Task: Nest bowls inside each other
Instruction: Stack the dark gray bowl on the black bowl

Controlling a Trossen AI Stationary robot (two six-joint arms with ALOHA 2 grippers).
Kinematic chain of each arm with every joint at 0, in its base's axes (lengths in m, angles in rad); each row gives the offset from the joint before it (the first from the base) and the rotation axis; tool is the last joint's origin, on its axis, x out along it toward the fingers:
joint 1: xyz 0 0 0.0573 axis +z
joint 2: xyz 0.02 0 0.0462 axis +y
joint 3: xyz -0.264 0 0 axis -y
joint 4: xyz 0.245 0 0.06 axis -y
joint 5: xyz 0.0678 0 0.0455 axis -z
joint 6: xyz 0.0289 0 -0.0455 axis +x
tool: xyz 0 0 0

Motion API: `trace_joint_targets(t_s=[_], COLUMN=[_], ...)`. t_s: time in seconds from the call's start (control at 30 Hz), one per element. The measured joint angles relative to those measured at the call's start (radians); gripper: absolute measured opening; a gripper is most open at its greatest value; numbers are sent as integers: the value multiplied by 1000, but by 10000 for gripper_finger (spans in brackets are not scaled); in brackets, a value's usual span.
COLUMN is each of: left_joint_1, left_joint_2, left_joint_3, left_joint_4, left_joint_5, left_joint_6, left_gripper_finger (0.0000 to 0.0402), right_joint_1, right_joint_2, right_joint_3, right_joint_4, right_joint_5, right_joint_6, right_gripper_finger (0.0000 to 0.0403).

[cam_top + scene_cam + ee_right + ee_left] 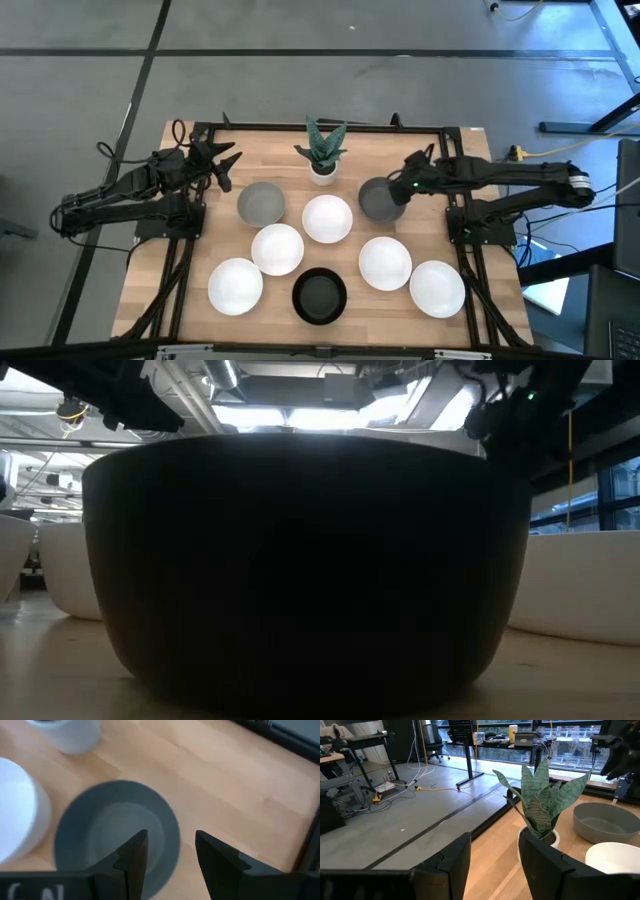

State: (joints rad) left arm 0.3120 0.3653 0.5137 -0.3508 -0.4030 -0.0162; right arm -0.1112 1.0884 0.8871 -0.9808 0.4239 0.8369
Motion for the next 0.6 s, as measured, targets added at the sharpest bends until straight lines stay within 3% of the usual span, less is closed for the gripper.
trace_joint_targets(t_s=[0.23,0.6], left_joint_1=[0,0], left_joint_2=[0,0], left_joint_3=[0,0], left_joint_4=[-1,-32], left_joint_5=[0,0], left_joint_6=[0,-8], left_gripper_finger=[161,161], right_joint_1=[-42,-89], right_joint_2=[129,206], right_joint_3=[-1,-41], right_joint_4=[-95,20], right_joint_5=[-55,-154], right_joint_6=[48,-30], right_gripper_finger=[168,168])
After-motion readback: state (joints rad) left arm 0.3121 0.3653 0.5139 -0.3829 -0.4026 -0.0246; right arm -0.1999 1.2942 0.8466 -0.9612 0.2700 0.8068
